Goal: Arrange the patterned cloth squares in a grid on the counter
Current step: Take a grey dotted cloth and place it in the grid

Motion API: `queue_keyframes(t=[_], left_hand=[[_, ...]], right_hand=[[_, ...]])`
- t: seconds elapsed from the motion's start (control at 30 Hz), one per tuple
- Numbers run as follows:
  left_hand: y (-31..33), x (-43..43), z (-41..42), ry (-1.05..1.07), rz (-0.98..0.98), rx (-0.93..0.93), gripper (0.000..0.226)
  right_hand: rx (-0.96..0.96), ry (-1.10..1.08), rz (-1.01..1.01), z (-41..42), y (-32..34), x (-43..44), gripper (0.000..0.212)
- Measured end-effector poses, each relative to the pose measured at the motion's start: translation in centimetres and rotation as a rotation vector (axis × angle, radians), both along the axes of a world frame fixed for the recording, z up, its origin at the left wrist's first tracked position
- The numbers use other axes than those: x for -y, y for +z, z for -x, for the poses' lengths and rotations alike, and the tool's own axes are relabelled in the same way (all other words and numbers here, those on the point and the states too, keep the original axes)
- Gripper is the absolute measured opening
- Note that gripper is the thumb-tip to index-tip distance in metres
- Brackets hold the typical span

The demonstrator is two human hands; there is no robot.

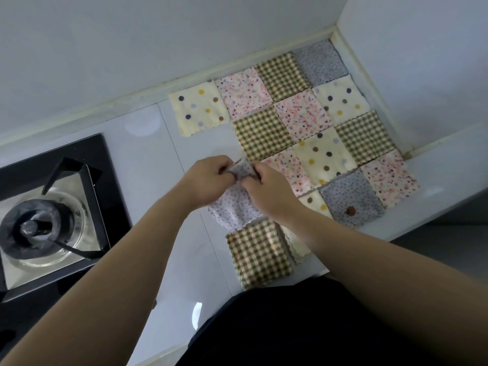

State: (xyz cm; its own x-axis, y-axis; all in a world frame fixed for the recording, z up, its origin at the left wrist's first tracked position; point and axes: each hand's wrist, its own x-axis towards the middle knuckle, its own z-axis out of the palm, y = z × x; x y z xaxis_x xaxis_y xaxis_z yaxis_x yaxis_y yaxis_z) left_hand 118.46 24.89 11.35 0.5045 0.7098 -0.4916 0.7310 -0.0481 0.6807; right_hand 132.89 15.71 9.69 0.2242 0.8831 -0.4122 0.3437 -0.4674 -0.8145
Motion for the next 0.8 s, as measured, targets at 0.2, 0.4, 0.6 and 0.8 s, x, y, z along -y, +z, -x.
queue_keyframes(t=[0.2, 0.4, 0.6, 0.8], left_hand=[[1.5, 0.6, -2.8, -0.097, -0.009, 0.069, 0.025], [0.6, 1.5, -4.6, 0.008, 0.118, 0.137, 0.043], [-1.3, 6.9, -9.1, 0.454, 1.011, 0.504, 0.054], [-2.9, 11.7, -13.8, 0.507, 1.115, 0.406, 0.027]], right_hand=[[0.256, -0.055, -0.112, -2.5, 1.3, 1.5, 0.034], [0.501, -0.044, -0.057, -6.8, 2.2, 4.1, 0.038], [0.482, -0.173, 0.05, -11.7, 2.4, 7.1, 0.041], [0.453, -0.182, 0.217, -15.9, 2.2, 10.5, 0.035]])
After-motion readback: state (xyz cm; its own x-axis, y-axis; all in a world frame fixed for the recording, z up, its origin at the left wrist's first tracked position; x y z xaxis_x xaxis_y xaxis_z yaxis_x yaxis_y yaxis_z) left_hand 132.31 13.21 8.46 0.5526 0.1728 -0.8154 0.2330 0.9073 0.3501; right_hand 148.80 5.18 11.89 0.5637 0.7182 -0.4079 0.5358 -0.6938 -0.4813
